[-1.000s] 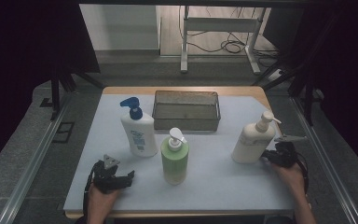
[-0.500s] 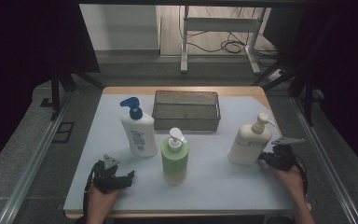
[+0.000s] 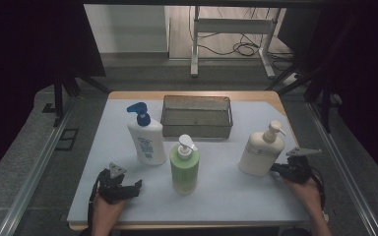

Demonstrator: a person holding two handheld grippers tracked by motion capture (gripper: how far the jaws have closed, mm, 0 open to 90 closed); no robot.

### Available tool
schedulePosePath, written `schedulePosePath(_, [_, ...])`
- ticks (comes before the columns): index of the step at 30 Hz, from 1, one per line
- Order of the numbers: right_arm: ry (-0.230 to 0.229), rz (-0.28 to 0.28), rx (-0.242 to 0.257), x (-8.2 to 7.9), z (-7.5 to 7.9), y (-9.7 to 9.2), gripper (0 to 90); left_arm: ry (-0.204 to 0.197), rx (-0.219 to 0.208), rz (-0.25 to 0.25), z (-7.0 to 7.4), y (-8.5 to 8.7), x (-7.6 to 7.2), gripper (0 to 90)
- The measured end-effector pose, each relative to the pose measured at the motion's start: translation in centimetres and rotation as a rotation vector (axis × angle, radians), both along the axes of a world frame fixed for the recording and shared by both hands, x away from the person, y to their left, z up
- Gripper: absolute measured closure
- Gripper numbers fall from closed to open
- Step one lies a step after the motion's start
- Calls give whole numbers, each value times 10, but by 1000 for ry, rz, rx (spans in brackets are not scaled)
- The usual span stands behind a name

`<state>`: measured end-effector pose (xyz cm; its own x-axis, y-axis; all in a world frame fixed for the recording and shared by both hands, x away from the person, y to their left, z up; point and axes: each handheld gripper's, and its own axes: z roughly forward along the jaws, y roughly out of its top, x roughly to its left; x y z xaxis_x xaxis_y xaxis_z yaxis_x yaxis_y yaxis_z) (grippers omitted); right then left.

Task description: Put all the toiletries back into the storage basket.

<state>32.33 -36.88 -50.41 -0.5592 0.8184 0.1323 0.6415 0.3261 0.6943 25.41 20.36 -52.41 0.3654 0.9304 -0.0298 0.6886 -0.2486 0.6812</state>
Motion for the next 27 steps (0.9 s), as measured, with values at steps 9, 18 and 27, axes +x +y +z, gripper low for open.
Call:
schedulePosePath(9, [9,19,6,-8,-1,5,889,0,0,0,0,0,0,119])
schedulePosePath(18, [14,44,-7,-21,-2,13,887,1,0,0,0,0,0,119])
schedulePosePath(27, [17,71,-17,-31,-2,20,881,1,0,-1,0,0,0,119])
